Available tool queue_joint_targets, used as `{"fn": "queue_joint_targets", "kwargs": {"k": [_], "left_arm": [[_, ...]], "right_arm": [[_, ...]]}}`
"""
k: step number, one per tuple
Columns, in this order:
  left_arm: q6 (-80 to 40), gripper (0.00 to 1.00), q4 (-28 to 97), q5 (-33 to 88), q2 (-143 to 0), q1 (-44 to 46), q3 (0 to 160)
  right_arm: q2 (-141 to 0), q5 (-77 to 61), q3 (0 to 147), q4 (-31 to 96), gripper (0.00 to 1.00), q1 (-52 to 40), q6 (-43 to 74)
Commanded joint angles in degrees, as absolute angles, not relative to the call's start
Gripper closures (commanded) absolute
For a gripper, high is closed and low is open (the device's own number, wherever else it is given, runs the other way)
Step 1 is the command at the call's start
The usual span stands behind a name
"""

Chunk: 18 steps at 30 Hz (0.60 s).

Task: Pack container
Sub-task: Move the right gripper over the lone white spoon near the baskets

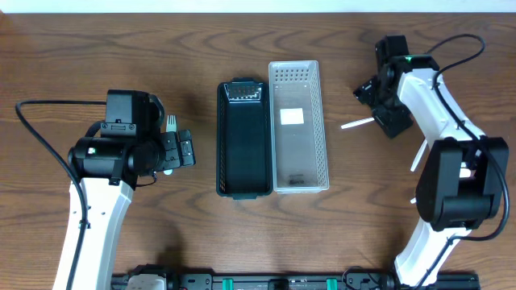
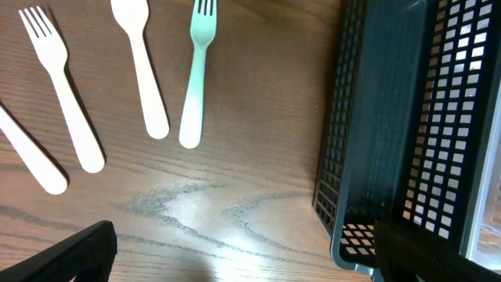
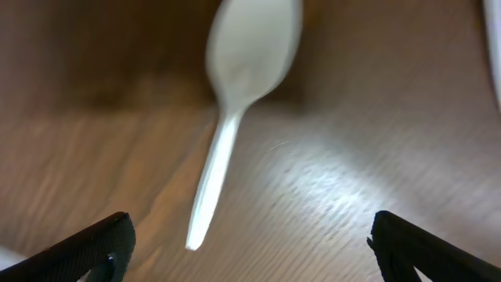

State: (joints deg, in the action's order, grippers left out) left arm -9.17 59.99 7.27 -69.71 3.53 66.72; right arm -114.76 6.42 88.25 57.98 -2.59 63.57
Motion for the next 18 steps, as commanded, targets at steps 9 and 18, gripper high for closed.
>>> {"fn": "queue_joint_targets", "kwargs": {"k": [9, 18], "left_arm": [[-8.9, 0.02, 60.6, 6.4, -69.7, 3.5, 67.7], [-8.9, 0.02, 60.6, 6.4, -69.7, 3.5, 67.7]], "right_arm": [[-116.2, 13.8, 100.4, 68.4, 0.01, -0.9, 64.0], [-116.2, 5.0, 107.0, 63.1, 0.01, -5.2, 43.7]]}}
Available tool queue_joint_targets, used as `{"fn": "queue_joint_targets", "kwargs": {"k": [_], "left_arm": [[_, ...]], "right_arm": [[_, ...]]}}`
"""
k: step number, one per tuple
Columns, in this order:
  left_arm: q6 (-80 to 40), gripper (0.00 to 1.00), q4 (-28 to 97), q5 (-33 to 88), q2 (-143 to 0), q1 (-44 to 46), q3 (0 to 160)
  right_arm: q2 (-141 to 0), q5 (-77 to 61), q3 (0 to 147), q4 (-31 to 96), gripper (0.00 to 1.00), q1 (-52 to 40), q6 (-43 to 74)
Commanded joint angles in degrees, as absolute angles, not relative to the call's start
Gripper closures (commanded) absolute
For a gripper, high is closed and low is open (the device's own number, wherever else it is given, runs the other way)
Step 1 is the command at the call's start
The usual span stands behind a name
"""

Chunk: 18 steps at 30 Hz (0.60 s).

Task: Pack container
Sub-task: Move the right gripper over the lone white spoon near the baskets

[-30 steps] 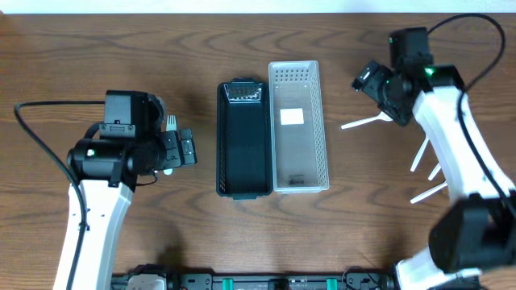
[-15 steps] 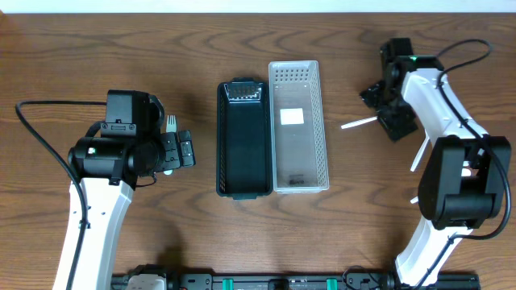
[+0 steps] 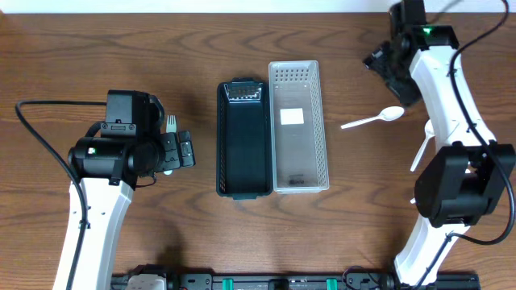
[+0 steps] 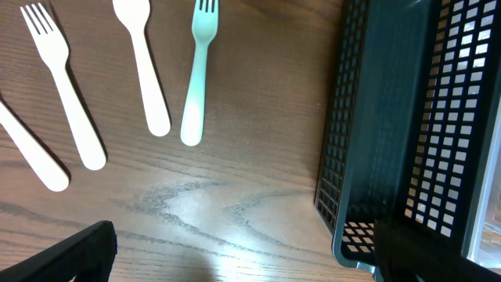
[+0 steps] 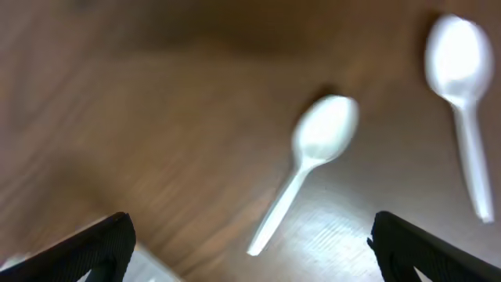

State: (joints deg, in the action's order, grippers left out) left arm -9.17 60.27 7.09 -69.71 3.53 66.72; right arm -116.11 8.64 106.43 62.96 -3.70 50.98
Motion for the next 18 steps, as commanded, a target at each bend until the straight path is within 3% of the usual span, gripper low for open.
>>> {"fn": "queue_joint_targets", "kwargs": {"k": [1, 10, 18], "left_arm": [[-8.9, 0.02, 60.6, 6.4, -69.7, 3.5, 67.7], [-8.9, 0.02, 62.2, 6.4, -69.7, 3.5, 67.7], [-8.9, 0.02, 62.4, 6.4, -69.7, 3.5, 67.7]], "right_arm": [[-116.2, 4.1, 107.0, 62.5, 0.01, -5.3, 43.7], [-119.6, 4.0, 106.7, 69.7, 0.01, -3.2, 68.7], [-126.6, 1.4, 106.7, 69.9, 0.01, -1.0, 70.7]]}}
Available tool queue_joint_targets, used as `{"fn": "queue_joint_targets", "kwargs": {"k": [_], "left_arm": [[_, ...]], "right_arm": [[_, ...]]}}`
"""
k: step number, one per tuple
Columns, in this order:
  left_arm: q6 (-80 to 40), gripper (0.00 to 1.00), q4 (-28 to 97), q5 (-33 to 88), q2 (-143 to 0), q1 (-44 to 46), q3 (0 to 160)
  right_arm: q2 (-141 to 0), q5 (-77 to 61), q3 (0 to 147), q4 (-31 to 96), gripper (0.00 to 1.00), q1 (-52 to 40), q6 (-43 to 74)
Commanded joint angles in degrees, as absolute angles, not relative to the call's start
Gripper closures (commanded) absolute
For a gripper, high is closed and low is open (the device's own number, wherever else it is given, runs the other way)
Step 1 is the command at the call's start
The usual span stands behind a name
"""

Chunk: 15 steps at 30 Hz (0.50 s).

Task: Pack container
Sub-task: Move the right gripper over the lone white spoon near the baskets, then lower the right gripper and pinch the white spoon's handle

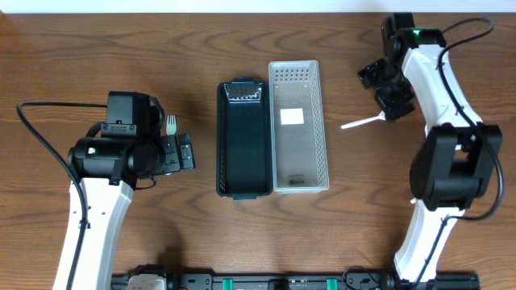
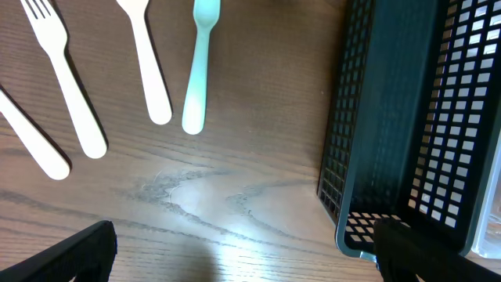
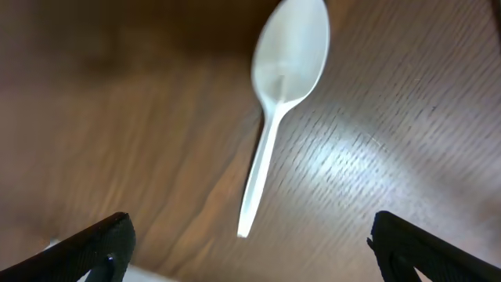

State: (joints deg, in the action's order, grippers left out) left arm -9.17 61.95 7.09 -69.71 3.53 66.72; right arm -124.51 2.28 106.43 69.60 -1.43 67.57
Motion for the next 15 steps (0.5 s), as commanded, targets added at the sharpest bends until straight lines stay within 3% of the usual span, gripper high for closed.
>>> {"fn": "queue_joint_targets", "kwargs": {"k": [1, 15], "left_arm": [[-8.9, 0.02, 62.4, 6.4, -69.7, 3.5, 67.7], [-8.9, 0.02, 62.6, 6.4, -69.7, 3.5, 67.7]], "right_arm": [[-127.4, 1.3, 106.7, 70.0, 0.01, -1.0, 70.7], [-133.2, 3.2, 106.7, 70.5, 0.01, -0.9, 70.7]]}}
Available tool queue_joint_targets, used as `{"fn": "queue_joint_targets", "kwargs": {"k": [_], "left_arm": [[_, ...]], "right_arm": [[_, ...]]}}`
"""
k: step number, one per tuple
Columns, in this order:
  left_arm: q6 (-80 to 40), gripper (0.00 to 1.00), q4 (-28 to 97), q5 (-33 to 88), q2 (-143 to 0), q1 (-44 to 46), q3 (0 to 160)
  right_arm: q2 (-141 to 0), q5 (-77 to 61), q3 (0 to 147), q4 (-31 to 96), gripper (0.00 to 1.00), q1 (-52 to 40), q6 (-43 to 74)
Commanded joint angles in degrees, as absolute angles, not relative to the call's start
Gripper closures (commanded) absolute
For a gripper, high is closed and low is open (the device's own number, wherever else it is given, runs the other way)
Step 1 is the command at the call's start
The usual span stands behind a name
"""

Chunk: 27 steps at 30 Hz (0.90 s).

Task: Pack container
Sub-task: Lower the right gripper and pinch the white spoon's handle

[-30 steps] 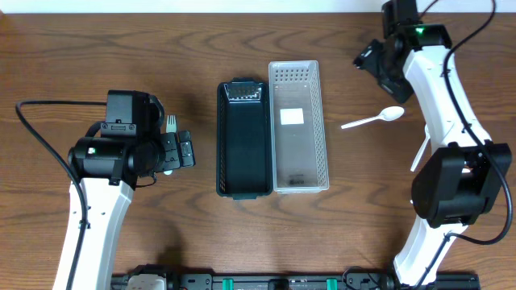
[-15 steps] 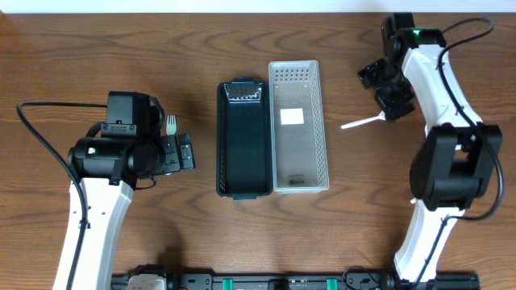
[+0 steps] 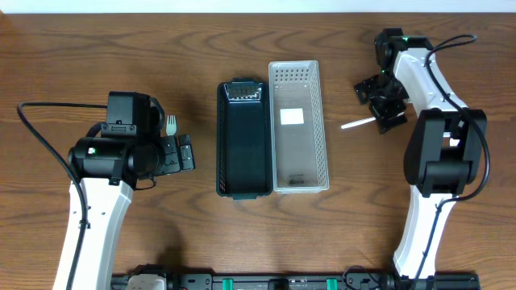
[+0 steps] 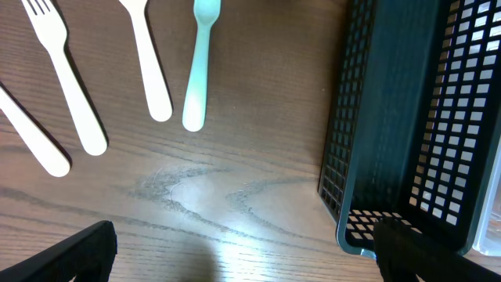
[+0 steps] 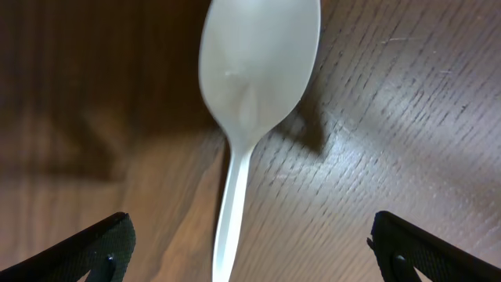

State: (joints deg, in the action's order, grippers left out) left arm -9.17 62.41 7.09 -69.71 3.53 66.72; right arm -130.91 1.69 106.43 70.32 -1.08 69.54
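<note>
A white plastic spoon [image 5: 258, 70] lies on the wooden table to the right of the baskets, its handle [image 3: 357, 123] poking out from under my right gripper [image 3: 385, 105]. That gripper [image 5: 254, 252] is open low over the spoon, one finger on each side of the handle. A black basket [image 3: 243, 138] and a white basket [image 3: 298, 129] stand side by side mid-table. My left gripper [image 4: 246, 258] is open above bare wood between the black basket [image 4: 391, 117] and a mint fork [image 4: 200, 70]. It holds nothing.
White forks [image 4: 145, 63] [image 4: 66, 86] lie left of the mint fork, mostly hidden under the left arm in the overhead view. A white label sits inside the white basket [image 3: 292, 116]. Black cables trail from both arms.
My right gripper has come closer to the spoon, so the bowl fills more of the wrist view. The left arm has not moved.
My right gripper was open over the spoon. Then it stood off toward the far edge with the spoon and a second one in view. Then it was back above the spoon, and now low over it. The left gripper stayed open beside the forks.
</note>
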Motion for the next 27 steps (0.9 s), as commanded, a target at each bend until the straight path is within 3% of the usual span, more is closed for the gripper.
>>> {"fn": "queue_joint_targets", "kwargs": {"k": [1, 27], "left_arm": [[-8.9, 0.02, 62.6, 6.4, -69.7, 3.5, 67.7], [-8.9, 0.02, 62.8, 6.4, -69.7, 3.5, 67.7]], "right_arm": [[-133.6, 3.2, 106.7, 70.6, 0.01, -0.9, 70.6], [-136.1, 8.1, 101.6, 62.8, 0.01, -1.0, 61.6]]}}
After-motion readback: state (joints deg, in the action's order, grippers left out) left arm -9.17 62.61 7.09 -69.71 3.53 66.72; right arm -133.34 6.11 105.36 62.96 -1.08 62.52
